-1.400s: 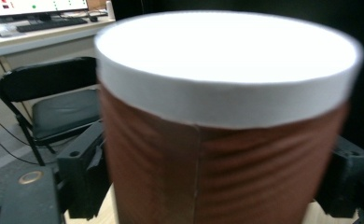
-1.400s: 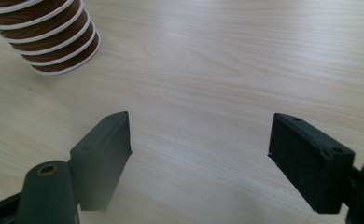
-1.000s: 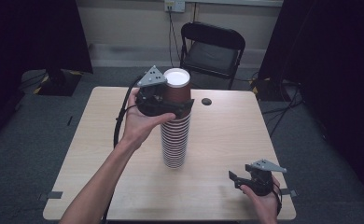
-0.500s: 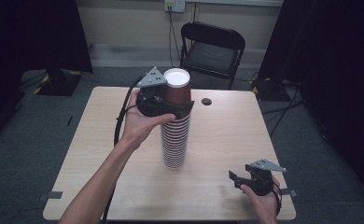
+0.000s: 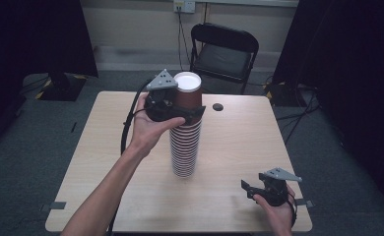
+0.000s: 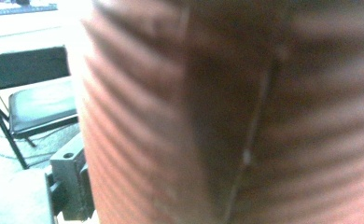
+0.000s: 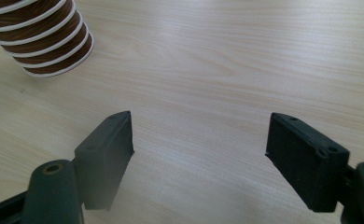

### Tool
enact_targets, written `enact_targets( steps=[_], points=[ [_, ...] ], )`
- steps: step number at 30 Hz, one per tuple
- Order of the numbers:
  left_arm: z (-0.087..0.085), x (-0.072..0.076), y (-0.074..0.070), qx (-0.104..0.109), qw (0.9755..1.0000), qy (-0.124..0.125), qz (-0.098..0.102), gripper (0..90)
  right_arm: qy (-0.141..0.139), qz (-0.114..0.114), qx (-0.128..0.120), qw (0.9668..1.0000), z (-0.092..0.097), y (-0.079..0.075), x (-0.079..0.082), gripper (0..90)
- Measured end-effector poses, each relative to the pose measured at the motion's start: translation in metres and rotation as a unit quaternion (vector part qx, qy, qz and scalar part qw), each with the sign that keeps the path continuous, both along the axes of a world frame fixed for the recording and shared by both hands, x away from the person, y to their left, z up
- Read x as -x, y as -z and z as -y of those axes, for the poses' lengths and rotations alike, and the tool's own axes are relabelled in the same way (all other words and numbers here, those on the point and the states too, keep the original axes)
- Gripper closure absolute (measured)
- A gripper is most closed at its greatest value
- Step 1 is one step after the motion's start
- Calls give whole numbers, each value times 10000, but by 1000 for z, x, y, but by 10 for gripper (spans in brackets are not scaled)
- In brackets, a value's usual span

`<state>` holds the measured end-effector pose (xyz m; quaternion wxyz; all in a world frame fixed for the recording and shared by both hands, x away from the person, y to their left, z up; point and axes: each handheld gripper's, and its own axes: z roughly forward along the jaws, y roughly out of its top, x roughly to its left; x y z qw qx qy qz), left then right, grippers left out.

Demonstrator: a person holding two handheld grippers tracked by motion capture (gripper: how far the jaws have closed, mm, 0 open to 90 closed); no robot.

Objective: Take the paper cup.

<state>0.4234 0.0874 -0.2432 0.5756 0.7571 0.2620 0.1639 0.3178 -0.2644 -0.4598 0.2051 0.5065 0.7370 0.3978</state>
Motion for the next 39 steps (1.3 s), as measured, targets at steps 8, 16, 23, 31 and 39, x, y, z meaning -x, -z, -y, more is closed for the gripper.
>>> enact_targets(
  steps=[8,16,23,31,39],
  points=[
    [-1,2,-16,147,9998,-19,101,132,-28,12,-13,10000,-1,0,0,227],
    [0,4,-26,213,9996,-18,193,135,-55,2,-22,10000,-1,0,0,209],
    [0,7,-32,367,9987,-39,341,137,-80,5,-35,10000,-1,0,0,207],
    [-6,9,-43,571,9972,-145,458,139,-37,83,-70,9999,0,-2,1,207],
    [-7,12,-51,758,9950,-196,626,142,-31,99,-73,9999,1,-2,2,208]
  ],
)
